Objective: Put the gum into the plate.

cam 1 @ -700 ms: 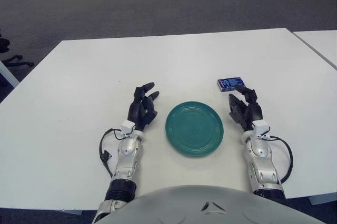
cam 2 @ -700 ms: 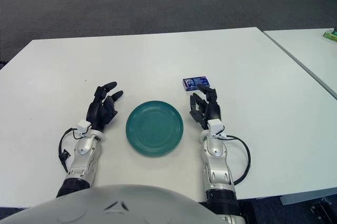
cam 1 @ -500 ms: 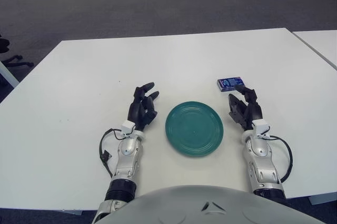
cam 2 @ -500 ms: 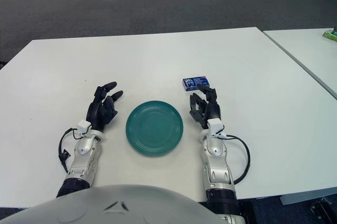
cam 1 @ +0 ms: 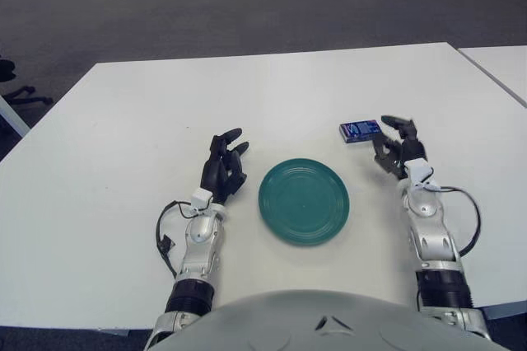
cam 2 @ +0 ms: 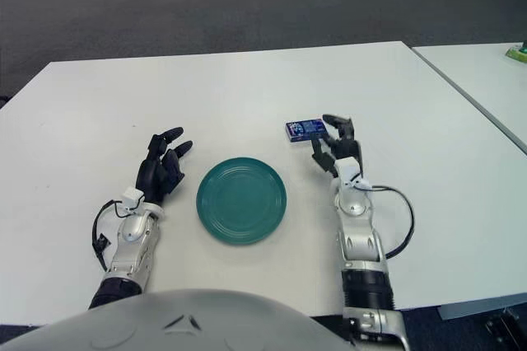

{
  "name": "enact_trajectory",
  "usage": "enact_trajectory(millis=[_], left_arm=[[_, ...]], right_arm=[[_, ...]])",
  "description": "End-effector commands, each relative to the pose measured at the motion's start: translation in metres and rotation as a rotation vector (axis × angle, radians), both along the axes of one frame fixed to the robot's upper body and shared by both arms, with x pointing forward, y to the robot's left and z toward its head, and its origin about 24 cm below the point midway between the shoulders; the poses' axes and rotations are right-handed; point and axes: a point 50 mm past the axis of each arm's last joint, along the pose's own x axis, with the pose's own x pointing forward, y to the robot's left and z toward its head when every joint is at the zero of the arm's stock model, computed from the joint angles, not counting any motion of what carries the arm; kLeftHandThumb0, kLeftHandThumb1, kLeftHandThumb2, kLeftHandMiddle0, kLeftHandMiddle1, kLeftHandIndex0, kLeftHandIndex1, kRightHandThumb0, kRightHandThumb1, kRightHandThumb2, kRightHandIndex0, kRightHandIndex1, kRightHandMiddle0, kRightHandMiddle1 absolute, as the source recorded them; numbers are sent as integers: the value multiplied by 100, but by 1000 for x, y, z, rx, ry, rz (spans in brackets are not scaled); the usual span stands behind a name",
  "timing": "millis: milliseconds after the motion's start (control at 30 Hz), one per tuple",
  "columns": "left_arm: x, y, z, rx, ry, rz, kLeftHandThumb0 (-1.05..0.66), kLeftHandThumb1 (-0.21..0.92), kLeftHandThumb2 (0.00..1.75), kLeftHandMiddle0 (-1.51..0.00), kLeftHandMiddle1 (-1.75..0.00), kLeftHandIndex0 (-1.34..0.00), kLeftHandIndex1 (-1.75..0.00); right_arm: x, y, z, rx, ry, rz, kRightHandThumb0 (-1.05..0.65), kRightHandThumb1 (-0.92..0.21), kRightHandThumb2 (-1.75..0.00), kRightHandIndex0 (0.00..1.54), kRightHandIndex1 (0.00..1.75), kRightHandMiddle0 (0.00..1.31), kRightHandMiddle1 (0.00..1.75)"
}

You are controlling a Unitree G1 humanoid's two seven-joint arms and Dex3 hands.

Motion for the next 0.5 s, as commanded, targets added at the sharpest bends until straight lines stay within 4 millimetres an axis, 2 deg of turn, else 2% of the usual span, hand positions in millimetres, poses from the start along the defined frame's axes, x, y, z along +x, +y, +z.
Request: enact_trajectory(millis=[0,267,467], left_arm=[[-7,-4,-14,-4,75,-14,-87,92,84,-39,-64,-8,-101],[-6,-6,-15,-6,79,-20,-87,92,85,-38,-63,-8,-101],[-5,-7,-15,-24,83,-26,-87,92,84,-40,-64,-10,-102]], right_arm=[[20,1,26,-212,-90,42,-57,-92,-58,50,1,0,89],[50,5,54,-534,-140,93,-60,-92,-51,47,0,0,81],[64,11,63,-711,-126,130,-62,-92,-46,44,0,0,78]])
